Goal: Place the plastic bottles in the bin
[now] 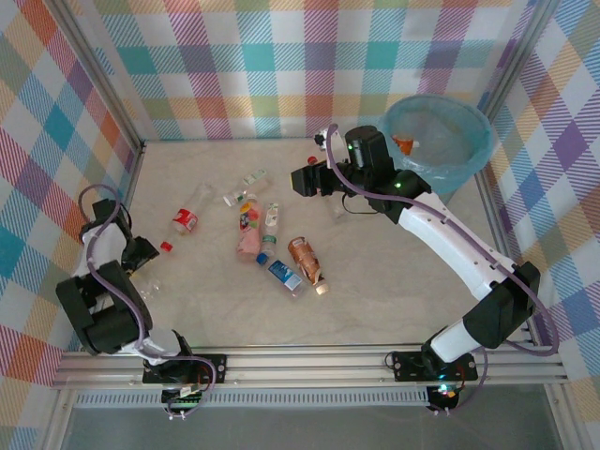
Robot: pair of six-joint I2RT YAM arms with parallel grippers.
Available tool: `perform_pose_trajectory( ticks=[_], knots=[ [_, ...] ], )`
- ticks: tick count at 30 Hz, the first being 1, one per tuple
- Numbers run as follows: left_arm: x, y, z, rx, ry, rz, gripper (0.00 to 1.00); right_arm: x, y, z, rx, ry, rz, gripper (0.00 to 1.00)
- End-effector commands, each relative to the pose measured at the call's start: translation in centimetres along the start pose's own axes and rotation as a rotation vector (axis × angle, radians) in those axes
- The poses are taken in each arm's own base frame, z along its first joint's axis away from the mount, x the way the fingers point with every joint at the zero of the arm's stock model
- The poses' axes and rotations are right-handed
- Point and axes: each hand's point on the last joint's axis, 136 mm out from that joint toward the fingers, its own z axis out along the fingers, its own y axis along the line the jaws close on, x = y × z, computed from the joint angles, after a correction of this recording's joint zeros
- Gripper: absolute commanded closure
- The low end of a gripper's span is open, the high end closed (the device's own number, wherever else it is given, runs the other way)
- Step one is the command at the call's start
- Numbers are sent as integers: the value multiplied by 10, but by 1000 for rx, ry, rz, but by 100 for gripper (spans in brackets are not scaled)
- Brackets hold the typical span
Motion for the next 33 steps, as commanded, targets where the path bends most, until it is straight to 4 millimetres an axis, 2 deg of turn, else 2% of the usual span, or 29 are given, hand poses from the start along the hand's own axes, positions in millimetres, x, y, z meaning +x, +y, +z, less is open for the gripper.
perform_pose_trajectory(
  ticks=[1,4,7,14,19,25,30,33],
  knots=[
    [-7,-8,-36,50,-94,-9,40,-22,19,-18,-41,-68,-42,33],
    [-13,-17,-74,93,-207,-1,41,-29,22,-24,-45,-86,-51,33],
    [-15,-35,-113,154,-315,38,43,-35,26,-31,-46,-107,-70,33],
    [0,-111,-207,377,-552,266,43,-52,37,-53,-56,-195,-134,33],
    [15,-153,-250,466,-642,424,43,-60,42,-71,-50,-253,-174,32],
    [56,-213,-291,578,-737,669,44,-65,58,-89,-106,-295,-202,33],
    [106,-256,-325,711,-827,869,44,-69,72,-107,-164,-347,-209,31],
    [138,-274,-341,803,-876,975,44,-71,81,-118,-200,-364,-189,31]
  ],
)
